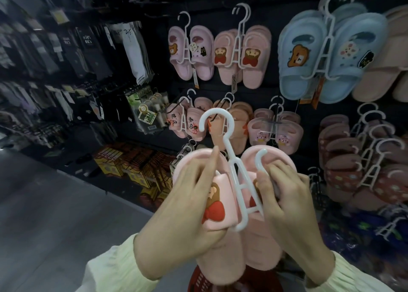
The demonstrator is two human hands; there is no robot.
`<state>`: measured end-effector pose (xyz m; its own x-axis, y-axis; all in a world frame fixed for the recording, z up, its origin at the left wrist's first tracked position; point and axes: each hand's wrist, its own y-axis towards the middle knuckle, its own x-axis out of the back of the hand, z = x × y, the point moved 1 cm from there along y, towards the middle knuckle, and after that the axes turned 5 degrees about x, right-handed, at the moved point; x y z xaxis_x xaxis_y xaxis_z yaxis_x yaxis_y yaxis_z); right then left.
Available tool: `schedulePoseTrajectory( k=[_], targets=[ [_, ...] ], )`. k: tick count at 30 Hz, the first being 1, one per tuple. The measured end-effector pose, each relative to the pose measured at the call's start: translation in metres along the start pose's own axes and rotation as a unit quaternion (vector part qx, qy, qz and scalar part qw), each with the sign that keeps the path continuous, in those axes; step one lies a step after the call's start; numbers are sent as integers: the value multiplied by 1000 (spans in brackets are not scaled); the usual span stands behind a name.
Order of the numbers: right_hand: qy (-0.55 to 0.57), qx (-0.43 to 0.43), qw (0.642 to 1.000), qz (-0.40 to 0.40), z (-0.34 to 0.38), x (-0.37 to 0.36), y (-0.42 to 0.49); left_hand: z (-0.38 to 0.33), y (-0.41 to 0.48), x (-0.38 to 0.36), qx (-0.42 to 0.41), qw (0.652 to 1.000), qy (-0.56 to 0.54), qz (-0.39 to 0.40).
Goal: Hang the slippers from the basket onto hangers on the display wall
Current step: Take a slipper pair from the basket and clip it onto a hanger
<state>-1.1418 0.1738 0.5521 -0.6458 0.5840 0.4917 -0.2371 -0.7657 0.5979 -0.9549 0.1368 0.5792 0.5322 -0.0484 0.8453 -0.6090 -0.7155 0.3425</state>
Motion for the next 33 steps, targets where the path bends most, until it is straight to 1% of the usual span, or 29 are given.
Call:
schedulePoseTrajectory(
  k=[2,4,9,10,13,16,20,23,27,33],
  targets=[
    [6,3,1000,-1,1,0,2,4,-3,-4,-10,999,29,-29],
    [-1,19,1000,-13,3,1,3,1,-6,-2,-3,998,48,-38],
    [15,8,1000,-13,4,0,-2,-3,-15,-6,3,991,130,-17],
    [22,8,1000,-14,5,-1,-3,-3,-16,-9,12,990,140,-23],
    [49,3,999,-4,8,-6,-7,-3,-16,-17,40,986,152,-54],
    [66,3,997,31,5,-7,-6,1,-15,-23,48,986,141,-68],
    [139,-12,986,86,-6,-1,3,9,-17,-19,49,992,106,-47],
    [171,-45,982,72,-18,7,16,11,-17,-14,19,993,107,-45],
    [167,-65,982,62,-28,16,41,12,-20,-9,-20,988,149,-24],
    [217,-82,970,67,-21,14,76,25,-21,-6,-17,987,157,7]
  ],
)
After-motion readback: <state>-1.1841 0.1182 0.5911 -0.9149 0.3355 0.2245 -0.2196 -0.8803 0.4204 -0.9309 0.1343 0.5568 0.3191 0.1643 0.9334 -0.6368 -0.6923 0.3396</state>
